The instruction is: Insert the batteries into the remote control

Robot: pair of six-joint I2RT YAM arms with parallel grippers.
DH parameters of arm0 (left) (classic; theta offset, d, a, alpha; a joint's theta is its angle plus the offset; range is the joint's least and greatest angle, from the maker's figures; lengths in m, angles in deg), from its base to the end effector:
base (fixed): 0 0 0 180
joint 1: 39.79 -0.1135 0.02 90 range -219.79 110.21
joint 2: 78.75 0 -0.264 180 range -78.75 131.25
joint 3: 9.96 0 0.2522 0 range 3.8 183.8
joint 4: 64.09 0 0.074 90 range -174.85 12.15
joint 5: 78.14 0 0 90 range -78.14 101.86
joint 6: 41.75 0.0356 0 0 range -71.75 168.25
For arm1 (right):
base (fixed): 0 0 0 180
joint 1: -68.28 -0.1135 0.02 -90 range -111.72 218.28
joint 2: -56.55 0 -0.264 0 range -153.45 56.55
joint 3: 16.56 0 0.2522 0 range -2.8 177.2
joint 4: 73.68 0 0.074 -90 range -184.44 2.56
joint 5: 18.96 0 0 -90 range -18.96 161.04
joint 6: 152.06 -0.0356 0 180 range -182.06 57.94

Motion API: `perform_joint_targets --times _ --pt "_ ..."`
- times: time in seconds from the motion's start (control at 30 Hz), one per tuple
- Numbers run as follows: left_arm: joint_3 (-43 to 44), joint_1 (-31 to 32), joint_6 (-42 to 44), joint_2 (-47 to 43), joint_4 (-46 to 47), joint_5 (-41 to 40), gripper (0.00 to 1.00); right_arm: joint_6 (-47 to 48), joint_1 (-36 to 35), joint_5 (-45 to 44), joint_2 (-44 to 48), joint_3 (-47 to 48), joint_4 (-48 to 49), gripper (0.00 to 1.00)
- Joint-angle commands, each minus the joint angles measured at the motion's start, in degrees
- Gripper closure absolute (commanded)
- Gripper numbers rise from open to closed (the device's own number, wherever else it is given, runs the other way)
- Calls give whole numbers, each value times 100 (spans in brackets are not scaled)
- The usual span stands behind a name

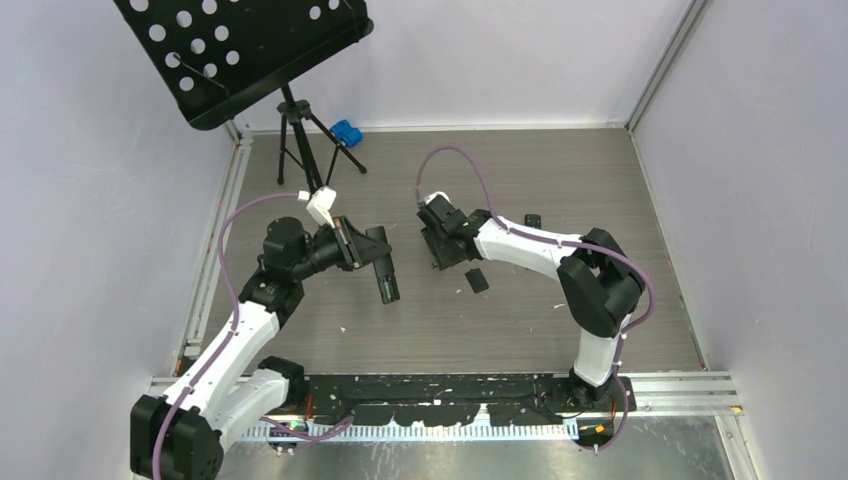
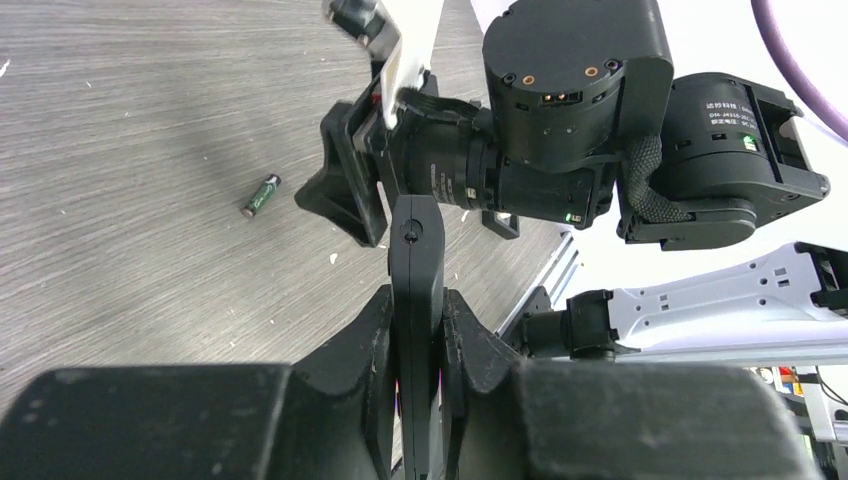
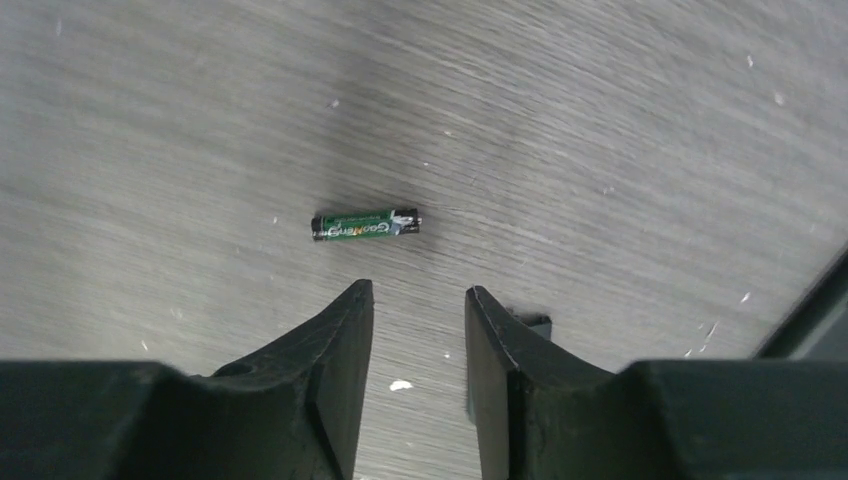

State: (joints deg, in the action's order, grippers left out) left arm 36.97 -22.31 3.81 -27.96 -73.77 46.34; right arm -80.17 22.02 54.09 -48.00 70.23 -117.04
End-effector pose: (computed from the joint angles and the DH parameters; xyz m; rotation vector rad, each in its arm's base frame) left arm 0.1897 -0.0809 0.2769 0.0088 1.9656 -1.2819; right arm 0.2693 0.2664 0.1975 -0.5277 2.5090 0.0283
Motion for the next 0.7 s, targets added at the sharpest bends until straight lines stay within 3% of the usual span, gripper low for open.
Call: perform_joint_targets --times 0.0,0.07,0.27,0.5,0.67 --pt "330 -79 121 37 89 69 100 2363 88 849 -133 271 5 48" --pt "332 -145 16 94 163 127 100 2661 166 1048 -336 465 -208 42" --pt "305 -424 -351 175 456 488 100 3127 351 1476 -863 1171 -867 36" --pt "313 -627 -622 262 646 784 100 3718 552 1604 -1435 1683 -1176 38" --pt "349 -662 -662 306 656 806 100 3940 614 2300 -1754 1986 -1327 41"
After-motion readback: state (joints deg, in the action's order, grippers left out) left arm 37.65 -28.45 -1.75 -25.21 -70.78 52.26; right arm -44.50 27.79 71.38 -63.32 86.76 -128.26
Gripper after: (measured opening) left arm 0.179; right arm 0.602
